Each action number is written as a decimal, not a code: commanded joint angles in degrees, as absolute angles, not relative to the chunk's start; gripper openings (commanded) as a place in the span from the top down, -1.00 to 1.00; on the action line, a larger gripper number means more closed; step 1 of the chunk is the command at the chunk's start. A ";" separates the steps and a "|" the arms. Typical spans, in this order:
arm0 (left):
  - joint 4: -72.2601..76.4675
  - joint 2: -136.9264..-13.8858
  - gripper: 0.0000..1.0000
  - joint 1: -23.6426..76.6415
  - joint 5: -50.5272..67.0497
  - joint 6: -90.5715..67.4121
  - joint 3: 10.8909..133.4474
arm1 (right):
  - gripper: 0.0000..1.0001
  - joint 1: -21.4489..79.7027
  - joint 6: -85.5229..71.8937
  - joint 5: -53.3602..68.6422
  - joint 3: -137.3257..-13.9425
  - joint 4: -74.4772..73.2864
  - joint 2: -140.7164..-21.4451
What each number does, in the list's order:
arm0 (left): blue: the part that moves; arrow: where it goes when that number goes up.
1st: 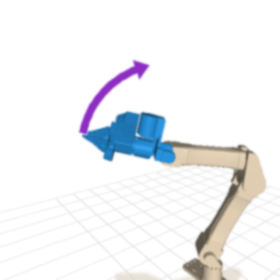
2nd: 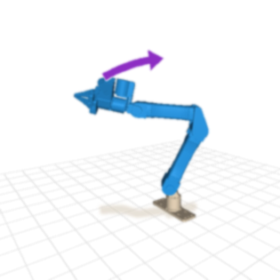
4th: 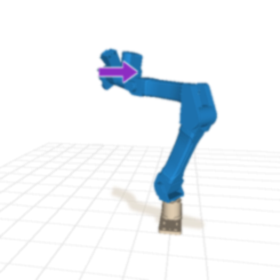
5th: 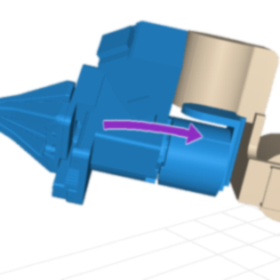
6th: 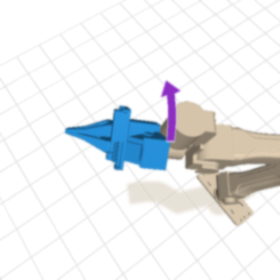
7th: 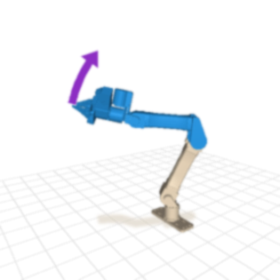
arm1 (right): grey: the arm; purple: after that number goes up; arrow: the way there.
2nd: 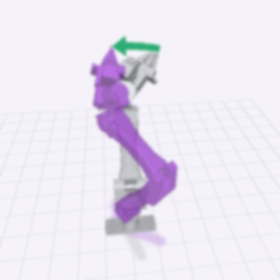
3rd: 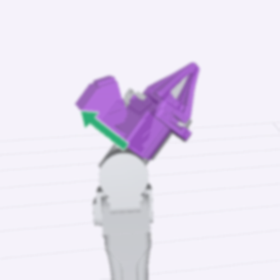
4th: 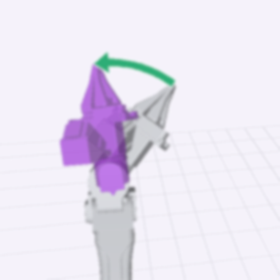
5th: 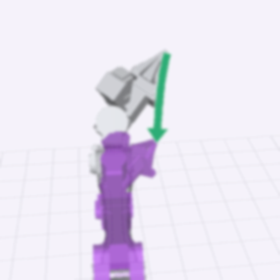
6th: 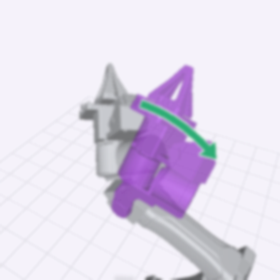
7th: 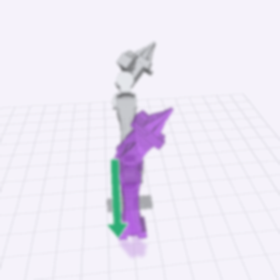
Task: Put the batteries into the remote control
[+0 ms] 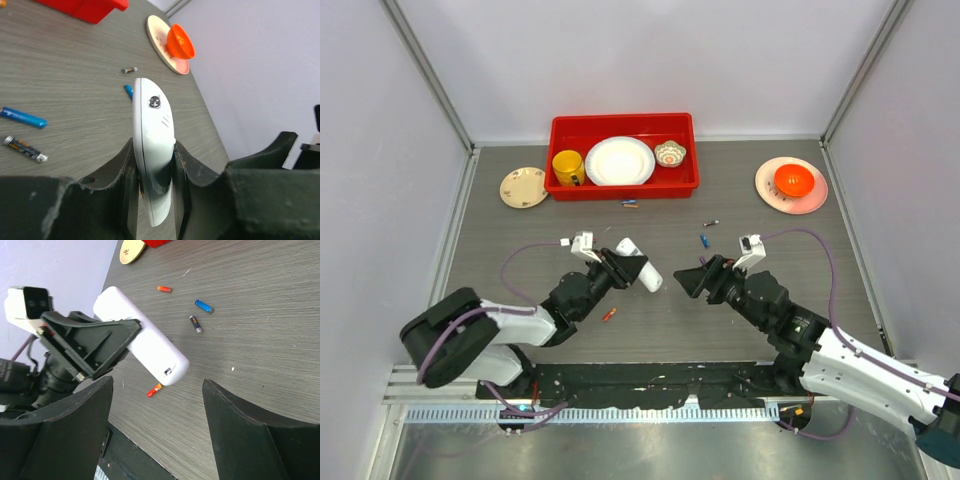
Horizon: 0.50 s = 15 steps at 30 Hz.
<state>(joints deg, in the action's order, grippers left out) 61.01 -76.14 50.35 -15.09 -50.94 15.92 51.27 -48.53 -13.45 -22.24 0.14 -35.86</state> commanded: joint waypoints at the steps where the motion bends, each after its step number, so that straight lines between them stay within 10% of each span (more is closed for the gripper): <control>1: 83.56 -84.87 1.00 47.64 -10.20 -55.54 14.41 | -0.60 51.42 -49.13 -13.28 -20.39 6.33 -34.10; 15: 87.89 -90.70 1.00 56.16 -20.83 -36.74 15.82 | -0.36 50.19 -52.64 -3.08 -20.83 10.36 -43.50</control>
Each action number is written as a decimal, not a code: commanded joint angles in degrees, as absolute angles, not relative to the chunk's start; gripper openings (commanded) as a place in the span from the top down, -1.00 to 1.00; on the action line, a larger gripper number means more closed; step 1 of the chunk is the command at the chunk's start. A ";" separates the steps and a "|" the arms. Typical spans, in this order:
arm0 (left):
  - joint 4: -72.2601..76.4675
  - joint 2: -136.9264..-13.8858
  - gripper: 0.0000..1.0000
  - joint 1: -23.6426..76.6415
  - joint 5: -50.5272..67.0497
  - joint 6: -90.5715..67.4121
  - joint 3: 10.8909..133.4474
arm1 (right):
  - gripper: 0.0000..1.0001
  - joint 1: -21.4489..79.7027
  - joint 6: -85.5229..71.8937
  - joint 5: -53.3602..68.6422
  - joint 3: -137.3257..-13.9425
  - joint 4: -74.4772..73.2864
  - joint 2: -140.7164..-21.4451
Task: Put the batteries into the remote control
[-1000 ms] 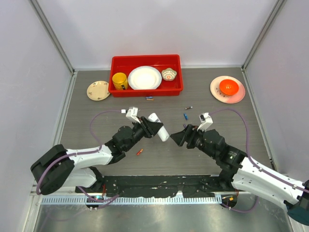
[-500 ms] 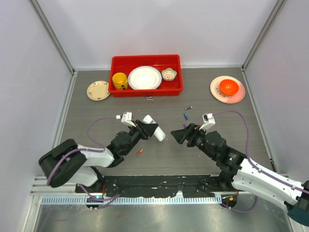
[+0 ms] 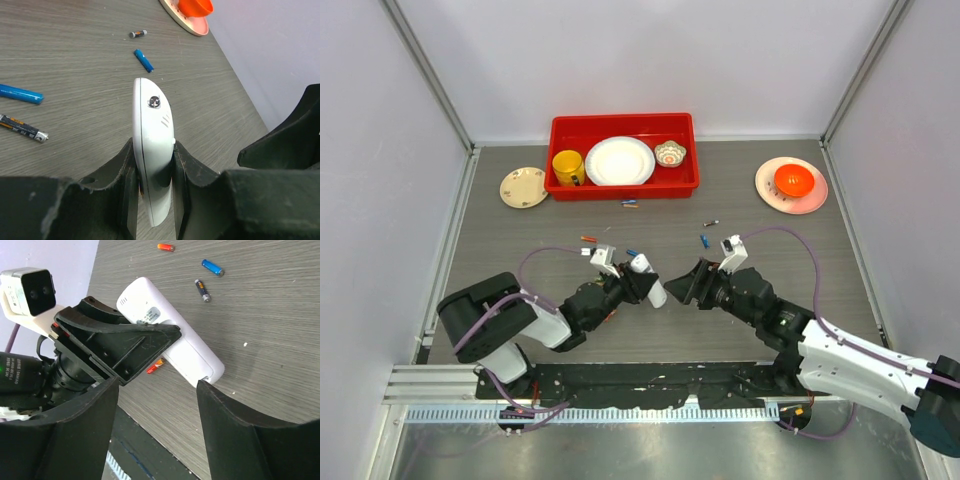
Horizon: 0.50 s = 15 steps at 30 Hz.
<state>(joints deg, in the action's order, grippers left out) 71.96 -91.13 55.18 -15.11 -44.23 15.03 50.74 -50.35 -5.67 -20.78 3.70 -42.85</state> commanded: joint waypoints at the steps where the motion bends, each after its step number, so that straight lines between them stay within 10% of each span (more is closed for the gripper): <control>1: 87.98 -90.96 1.00 56.34 -21.44 -36.30 15.56 | -0.29 49.84 -53.52 -2.90 -20.57 10.98 -44.03; 15: 88.68 -93.07 1.00 57.92 -30.50 -30.94 15.82 | 0.04 38.94 -66.44 12.47 -10.55 35.57 -54.12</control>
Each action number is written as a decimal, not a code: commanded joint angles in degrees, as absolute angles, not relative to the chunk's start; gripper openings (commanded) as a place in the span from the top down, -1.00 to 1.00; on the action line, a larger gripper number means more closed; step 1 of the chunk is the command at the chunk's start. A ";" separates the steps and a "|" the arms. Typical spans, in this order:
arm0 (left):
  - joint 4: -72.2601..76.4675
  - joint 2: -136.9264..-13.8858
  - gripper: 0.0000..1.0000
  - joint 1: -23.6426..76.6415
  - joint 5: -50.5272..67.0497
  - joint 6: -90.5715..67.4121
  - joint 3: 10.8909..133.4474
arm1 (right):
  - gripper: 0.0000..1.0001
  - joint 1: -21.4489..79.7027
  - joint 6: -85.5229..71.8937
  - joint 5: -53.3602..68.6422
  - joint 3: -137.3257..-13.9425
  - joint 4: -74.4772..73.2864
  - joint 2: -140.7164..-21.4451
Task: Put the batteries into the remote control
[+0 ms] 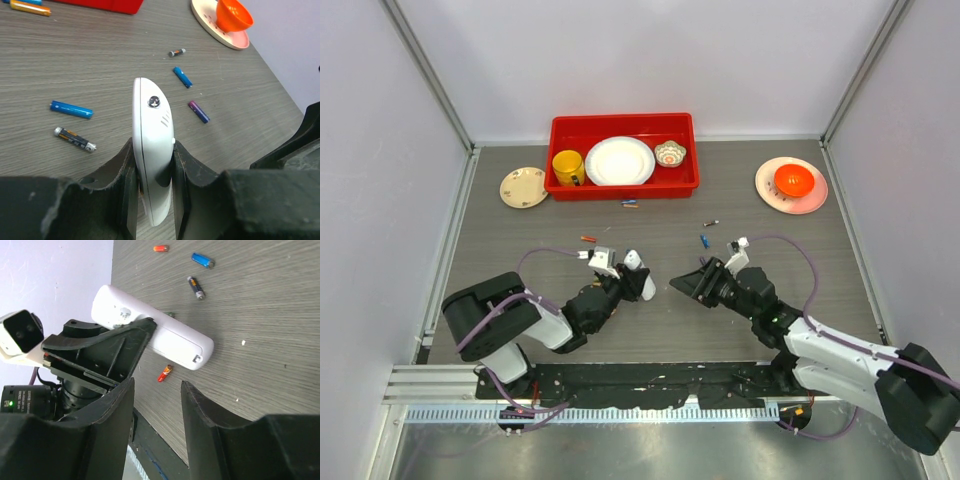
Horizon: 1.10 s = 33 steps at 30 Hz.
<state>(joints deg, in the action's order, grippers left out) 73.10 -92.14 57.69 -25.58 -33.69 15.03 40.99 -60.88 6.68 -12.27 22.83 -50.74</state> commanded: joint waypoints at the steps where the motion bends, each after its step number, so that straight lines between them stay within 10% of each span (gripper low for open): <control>1: 88.68 -93.34 1.00 57.92 -30.32 -31.37 15.99 | 0.03 38.94 -66.53 13.18 -10.55 36.20 -54.92; 33: 88.68 -94.83 1.00 58.71 -30.85 -33.22 15.12 | 0.14 39.02 -76.89 17.84 -12.48 72.50 -96.40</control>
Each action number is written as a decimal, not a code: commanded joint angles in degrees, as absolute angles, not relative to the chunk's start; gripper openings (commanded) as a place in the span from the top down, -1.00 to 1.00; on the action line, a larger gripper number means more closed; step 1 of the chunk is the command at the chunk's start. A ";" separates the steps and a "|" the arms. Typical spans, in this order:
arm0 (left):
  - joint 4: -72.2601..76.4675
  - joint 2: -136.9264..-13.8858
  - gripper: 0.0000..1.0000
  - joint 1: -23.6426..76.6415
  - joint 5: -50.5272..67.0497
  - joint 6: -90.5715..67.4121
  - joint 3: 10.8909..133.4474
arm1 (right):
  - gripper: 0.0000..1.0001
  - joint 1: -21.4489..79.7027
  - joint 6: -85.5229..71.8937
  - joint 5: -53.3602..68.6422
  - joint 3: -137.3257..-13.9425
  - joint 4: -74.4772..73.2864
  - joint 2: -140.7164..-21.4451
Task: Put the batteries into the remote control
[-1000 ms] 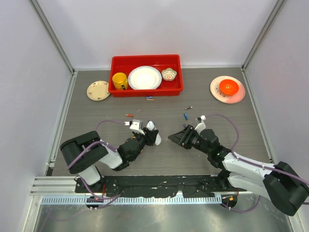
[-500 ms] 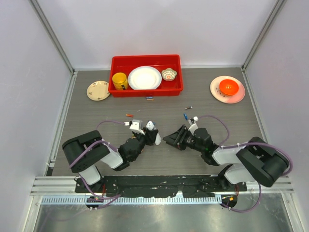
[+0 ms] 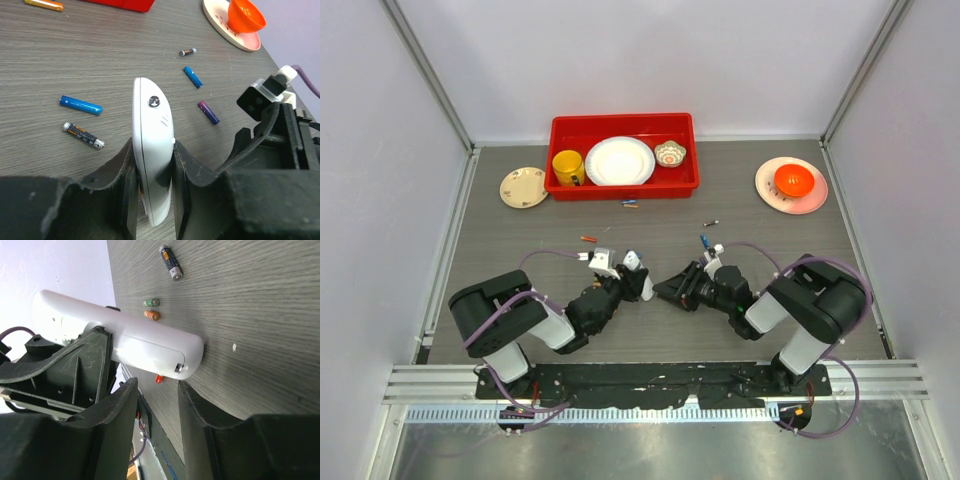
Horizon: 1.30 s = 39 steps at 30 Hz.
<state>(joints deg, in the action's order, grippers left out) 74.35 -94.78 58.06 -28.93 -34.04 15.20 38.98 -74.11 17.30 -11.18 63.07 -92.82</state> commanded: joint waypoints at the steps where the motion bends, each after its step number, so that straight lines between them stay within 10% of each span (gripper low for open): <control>1: 88.68 -94.83 1.00 58.80 -30.85 -33.22 15.03 | 0.14 39.02 -77.17 17.93 -12.57 74.08 -97.20; 39: 88.59 -94.75 1.00 60.38 -33.05 -32.08 14.94 | 0.05 39.81 -74.71 18.37 -13.80 68.38 -97.82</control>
<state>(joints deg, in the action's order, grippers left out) 74.56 -94.76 59.77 -30.98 -33.80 15.07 39.27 -76.42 17.87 -12.25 67.77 -98.89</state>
